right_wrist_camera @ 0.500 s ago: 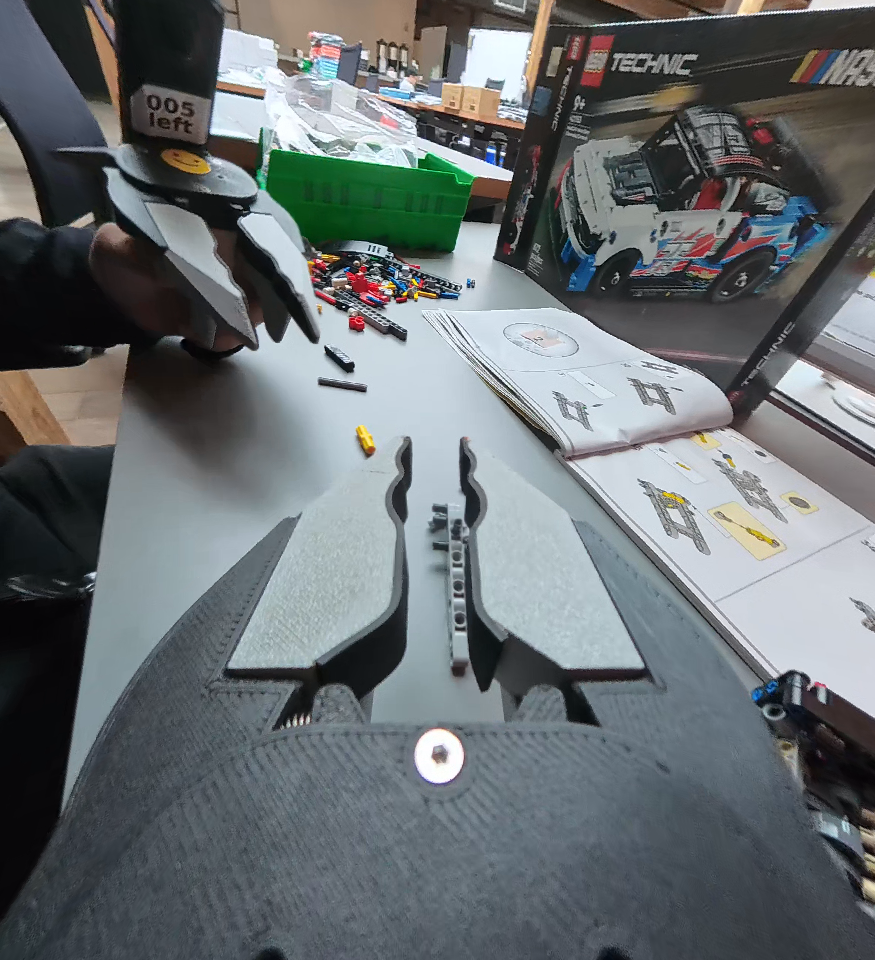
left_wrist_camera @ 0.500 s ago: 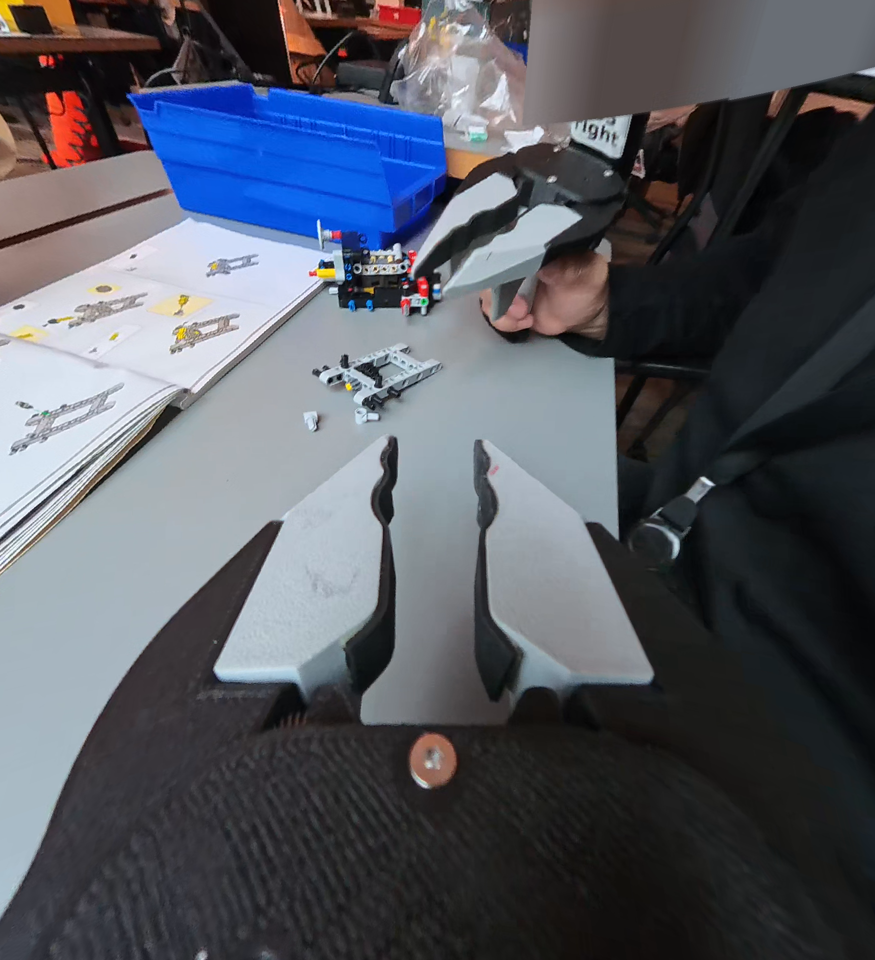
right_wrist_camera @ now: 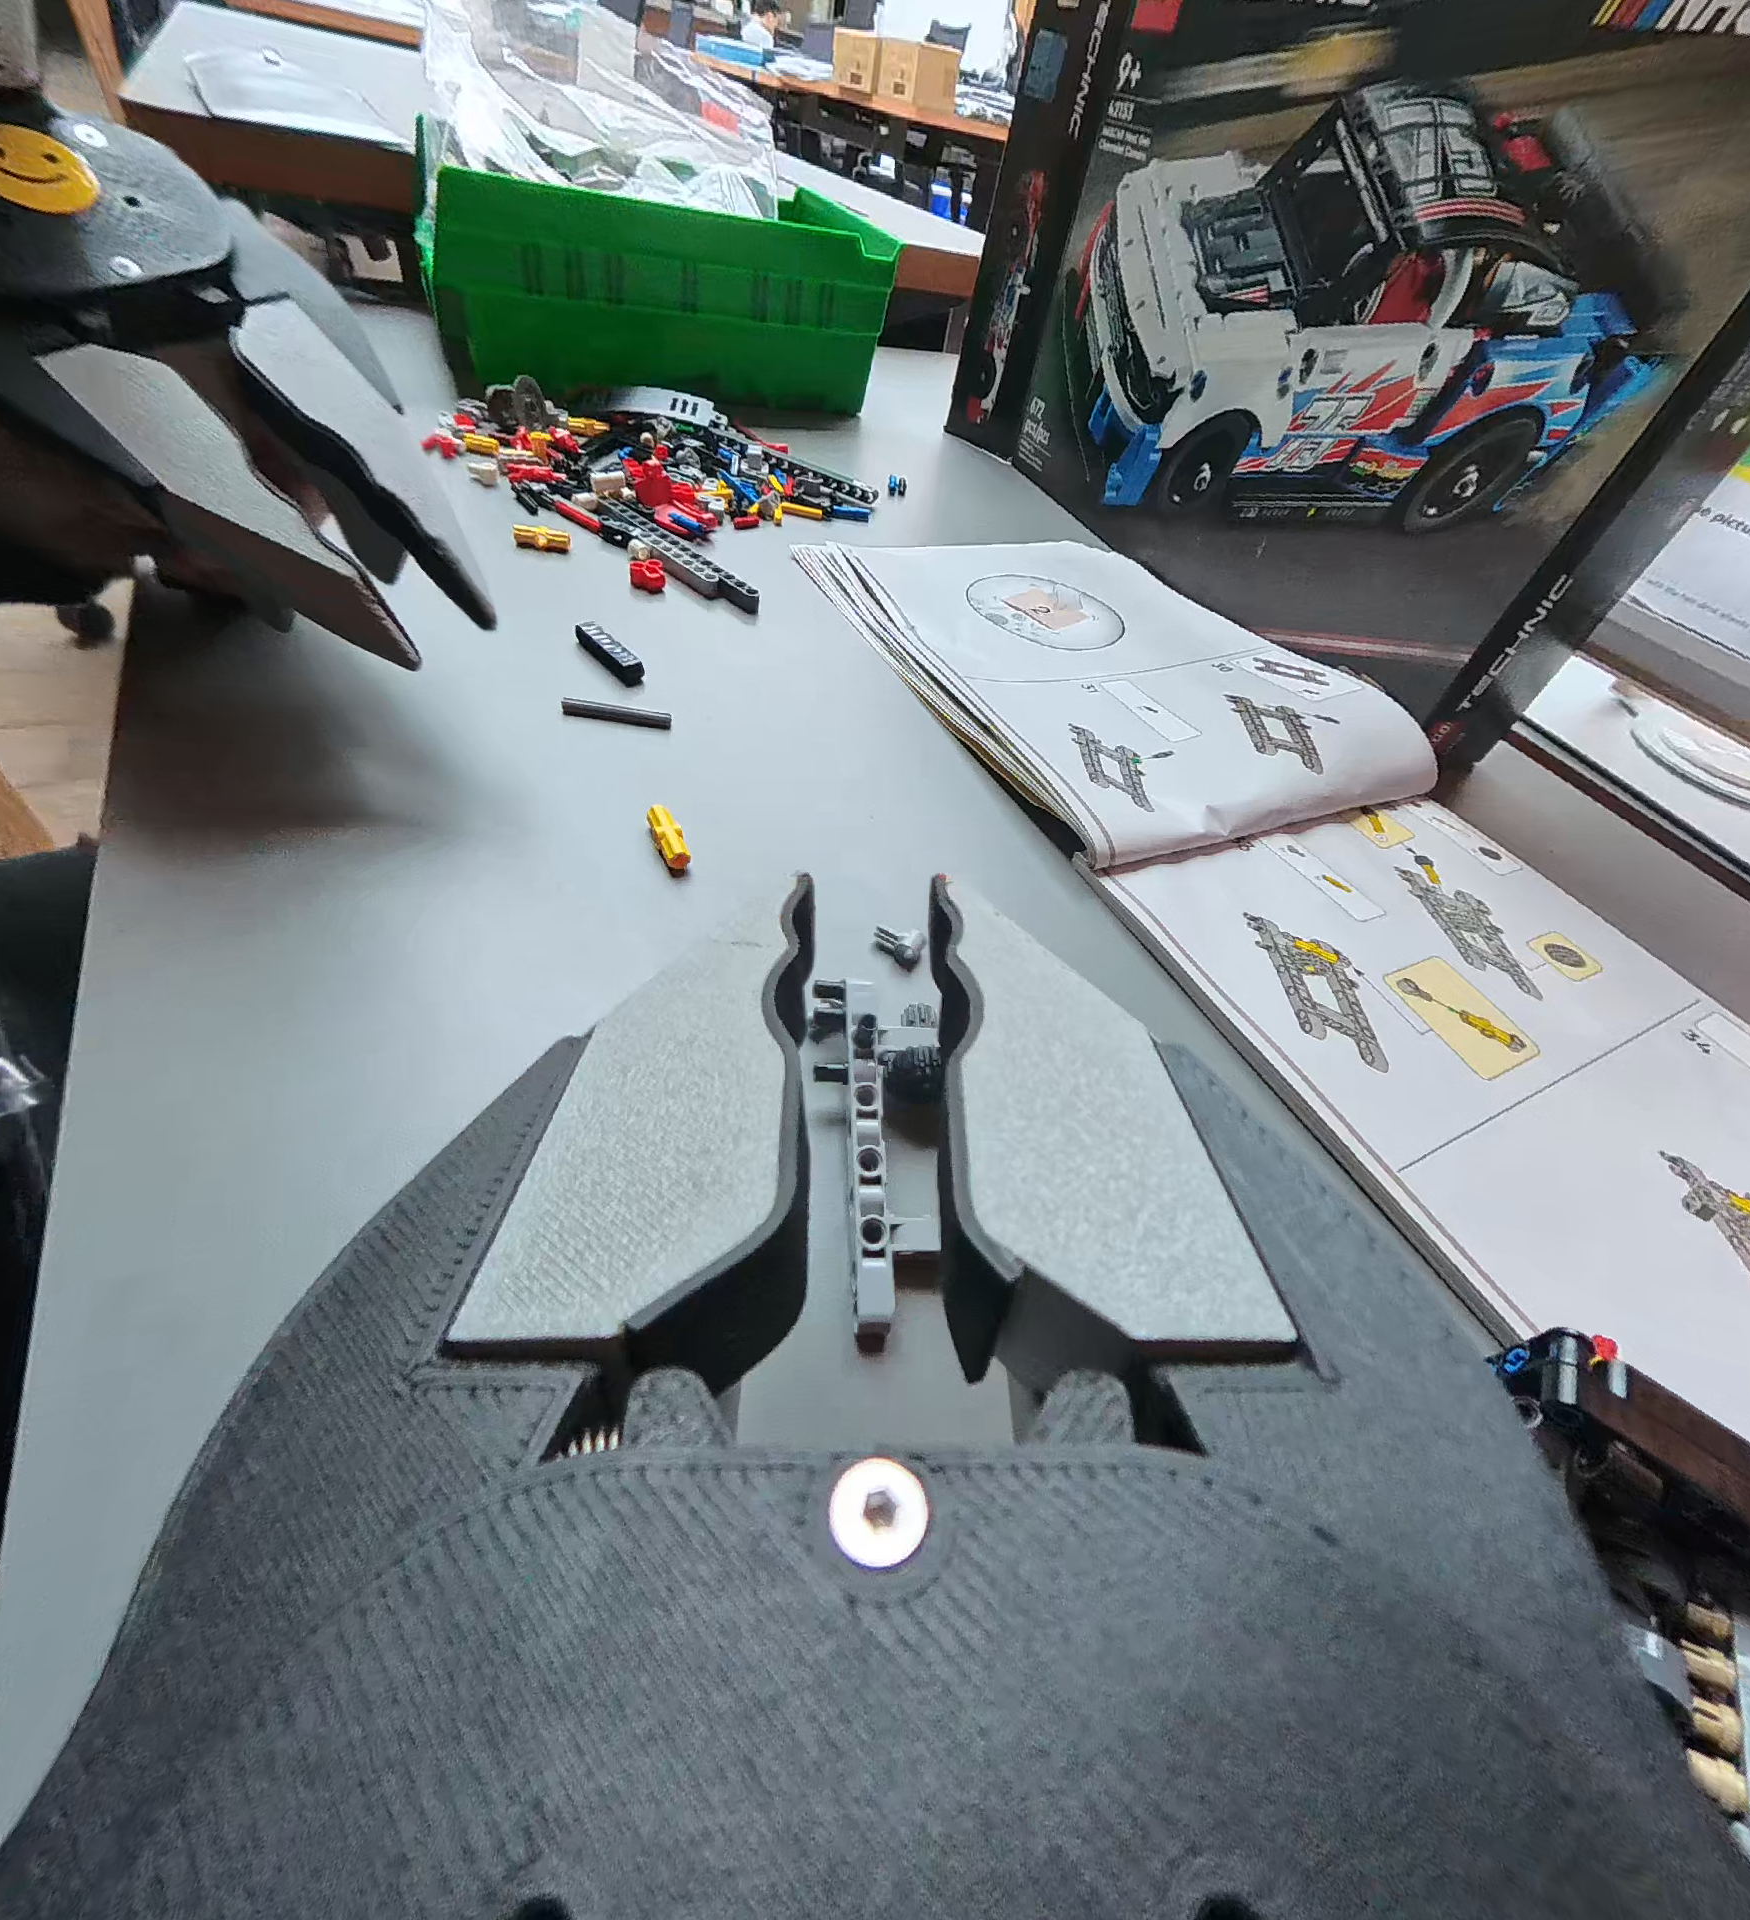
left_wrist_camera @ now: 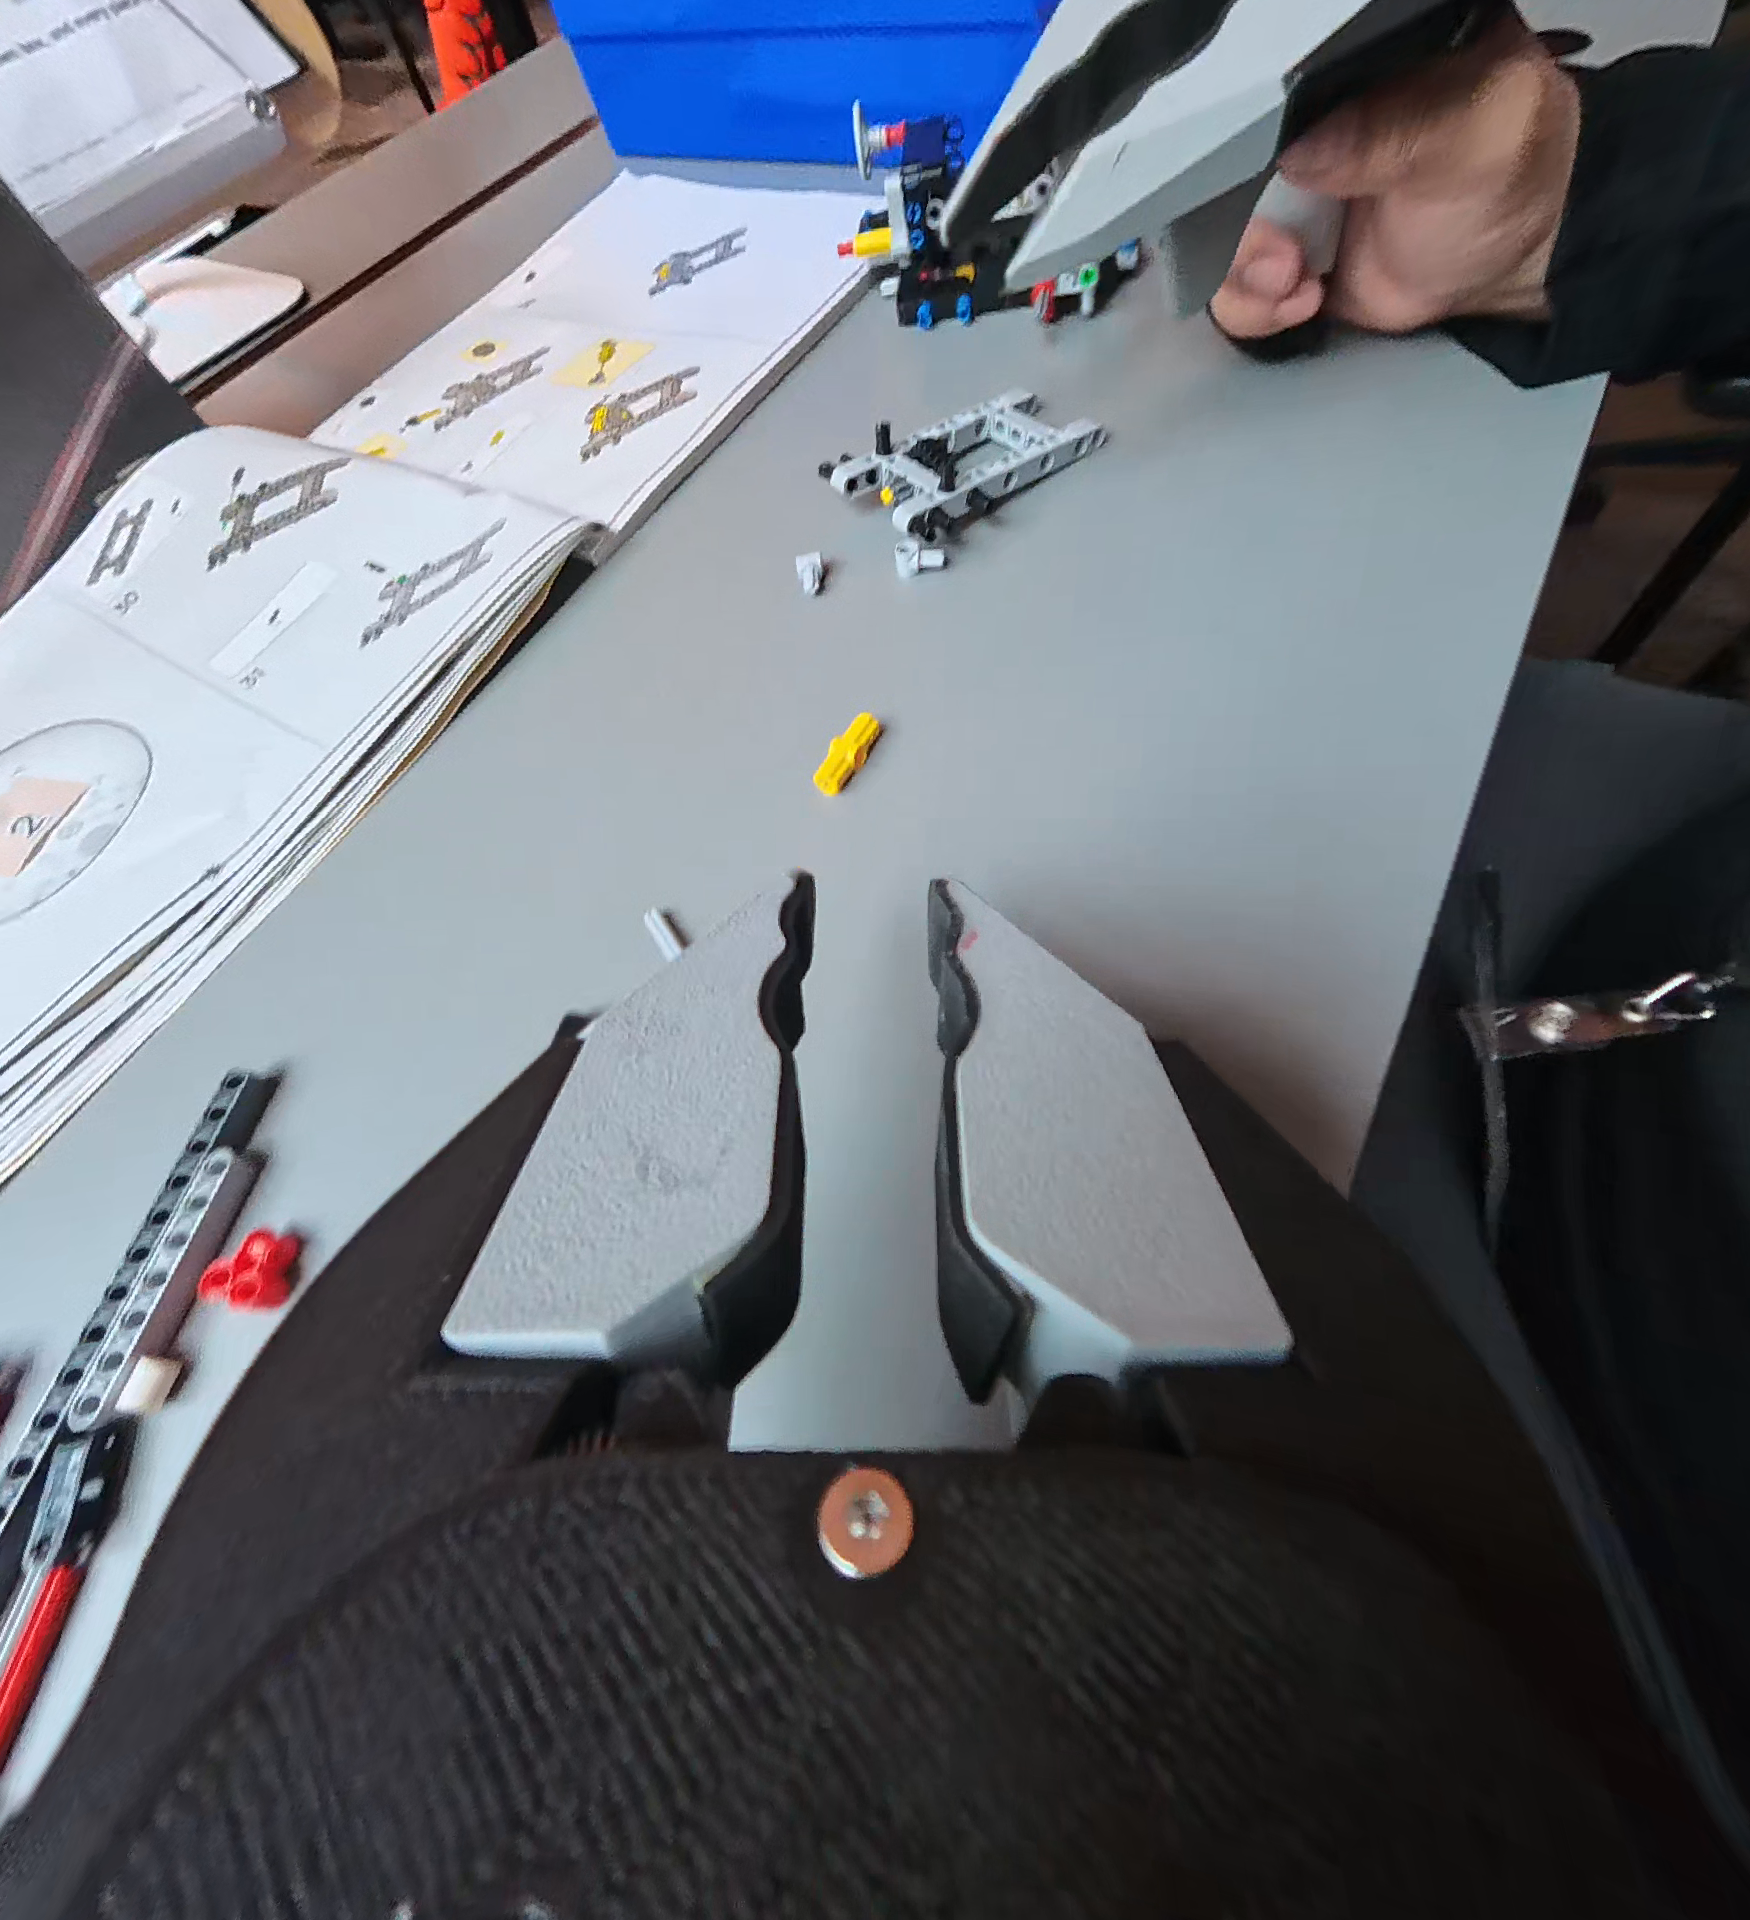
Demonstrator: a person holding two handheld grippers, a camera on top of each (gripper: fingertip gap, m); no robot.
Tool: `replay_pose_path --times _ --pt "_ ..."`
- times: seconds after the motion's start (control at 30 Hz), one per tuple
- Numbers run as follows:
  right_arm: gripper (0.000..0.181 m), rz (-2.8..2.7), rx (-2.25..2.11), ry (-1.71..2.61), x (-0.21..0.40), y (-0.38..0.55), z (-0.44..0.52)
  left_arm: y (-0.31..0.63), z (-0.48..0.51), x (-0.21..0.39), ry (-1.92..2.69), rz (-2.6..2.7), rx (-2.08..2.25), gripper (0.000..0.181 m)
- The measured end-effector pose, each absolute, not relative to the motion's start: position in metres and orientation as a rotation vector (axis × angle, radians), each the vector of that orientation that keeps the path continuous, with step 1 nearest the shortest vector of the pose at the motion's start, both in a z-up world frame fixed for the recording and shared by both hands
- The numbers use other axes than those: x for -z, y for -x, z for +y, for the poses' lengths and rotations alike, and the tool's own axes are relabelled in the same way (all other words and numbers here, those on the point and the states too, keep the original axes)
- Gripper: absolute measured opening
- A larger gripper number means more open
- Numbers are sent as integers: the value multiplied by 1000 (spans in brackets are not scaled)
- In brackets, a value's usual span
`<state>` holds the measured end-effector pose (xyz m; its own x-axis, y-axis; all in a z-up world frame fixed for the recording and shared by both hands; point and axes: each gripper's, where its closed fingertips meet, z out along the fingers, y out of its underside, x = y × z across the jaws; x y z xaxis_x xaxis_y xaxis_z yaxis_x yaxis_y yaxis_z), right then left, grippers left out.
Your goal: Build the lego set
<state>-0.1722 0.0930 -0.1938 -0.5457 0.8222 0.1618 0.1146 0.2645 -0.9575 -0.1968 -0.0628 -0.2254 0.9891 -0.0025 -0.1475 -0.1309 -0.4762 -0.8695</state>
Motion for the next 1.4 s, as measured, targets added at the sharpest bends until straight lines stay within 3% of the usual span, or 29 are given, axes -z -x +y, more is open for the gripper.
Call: replay_pose_path --times 0.5,0.7,1.4 --pt "17 -1858 -1223 836 199 179 94 260 -195 247 2126 -408 -459 15" --pt "17 -1848 -1226 845 198 179 96 274 -218 240 2053 -540 -491 21" --pt "17 -1857 -1242 886 200 182 100 310 -252 248 1944 -790 -485 16"
